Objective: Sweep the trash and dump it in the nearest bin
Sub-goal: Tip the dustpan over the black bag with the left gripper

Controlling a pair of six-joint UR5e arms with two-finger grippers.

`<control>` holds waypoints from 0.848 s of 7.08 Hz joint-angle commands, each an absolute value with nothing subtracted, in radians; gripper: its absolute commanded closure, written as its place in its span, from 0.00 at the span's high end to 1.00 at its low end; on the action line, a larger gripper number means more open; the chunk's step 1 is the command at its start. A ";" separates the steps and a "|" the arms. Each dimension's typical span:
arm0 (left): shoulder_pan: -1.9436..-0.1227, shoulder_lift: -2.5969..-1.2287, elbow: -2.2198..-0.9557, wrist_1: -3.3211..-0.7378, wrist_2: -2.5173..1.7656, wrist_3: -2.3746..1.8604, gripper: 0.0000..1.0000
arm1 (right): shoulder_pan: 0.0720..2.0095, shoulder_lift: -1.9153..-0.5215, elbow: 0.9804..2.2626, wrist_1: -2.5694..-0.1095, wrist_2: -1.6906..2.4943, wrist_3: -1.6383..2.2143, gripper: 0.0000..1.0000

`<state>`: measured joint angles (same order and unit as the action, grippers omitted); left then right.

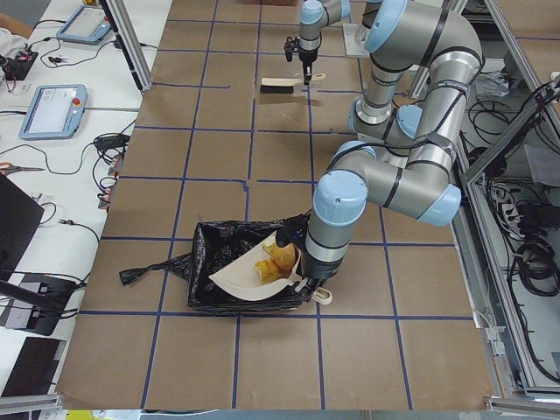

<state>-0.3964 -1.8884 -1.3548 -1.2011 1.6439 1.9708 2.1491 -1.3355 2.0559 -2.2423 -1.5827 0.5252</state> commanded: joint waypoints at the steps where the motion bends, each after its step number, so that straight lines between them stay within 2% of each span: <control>1: -0.449 -1.894 -1.362 -1.125 1.756 1.962 0.02 | 2.146 -1.312 2.046 -2.243 -1.583 0.519 1.00; 6: -0.584 -1.905 -1.373 -1.052 1.919 1.933 0.02 | 2.105 -1.318 1.996 -2.241 -1.592 0.436 1.00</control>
<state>-0.5421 -1.9051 -1.3725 -1.0718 1.8732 1.9375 2.1250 -1.3135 2.0107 -2.2413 -1.5903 0.4859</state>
